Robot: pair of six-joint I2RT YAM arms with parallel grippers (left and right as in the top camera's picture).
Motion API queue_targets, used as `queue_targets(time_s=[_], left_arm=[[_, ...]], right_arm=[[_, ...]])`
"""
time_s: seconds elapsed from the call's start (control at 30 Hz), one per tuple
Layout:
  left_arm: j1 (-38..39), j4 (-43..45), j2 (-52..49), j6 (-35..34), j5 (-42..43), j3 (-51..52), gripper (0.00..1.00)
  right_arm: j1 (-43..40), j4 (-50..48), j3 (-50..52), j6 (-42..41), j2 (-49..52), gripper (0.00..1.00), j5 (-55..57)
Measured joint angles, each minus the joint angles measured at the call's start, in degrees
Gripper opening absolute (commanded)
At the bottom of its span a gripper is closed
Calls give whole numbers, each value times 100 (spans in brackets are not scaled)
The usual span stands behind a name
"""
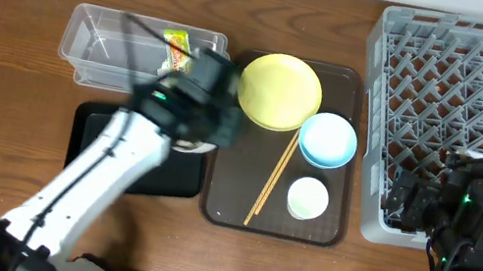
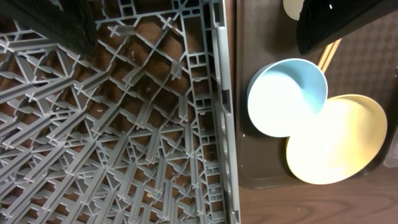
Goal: Sort waste into correct bins and load items into the dishwasher rack
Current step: 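Tip the white bowl over the black tray to dump the rice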
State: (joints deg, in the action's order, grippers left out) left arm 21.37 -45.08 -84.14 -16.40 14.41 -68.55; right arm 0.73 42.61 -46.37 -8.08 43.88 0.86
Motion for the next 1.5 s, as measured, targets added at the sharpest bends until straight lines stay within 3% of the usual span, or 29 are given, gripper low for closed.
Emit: queue_targets(time_s=[0.17,0.4,0.73,0.97,1.33,1.5], left_arm=[[-1486,-101,-17,756,2048,227,6],[-2979,-114,-111,1637,4124,1054,6],[-4164,-98,-872,2063,6494,1722,6],[-4424,-94,-1495,1381,7208,1735,6],[-4638,-94,-1569,-664,7403,1738,6],[-4706,-94,-1569,-1172,7418,1738,6]], right_arm=[[0,0,0,0,-2,99,0],[0,0,0,0,0,99,0],[0,0,0,0,0,99,0],[0,0,0,0,0,99,0],[0,0,0,0,0,99,0],[0,0,0,0,0,99,0]])
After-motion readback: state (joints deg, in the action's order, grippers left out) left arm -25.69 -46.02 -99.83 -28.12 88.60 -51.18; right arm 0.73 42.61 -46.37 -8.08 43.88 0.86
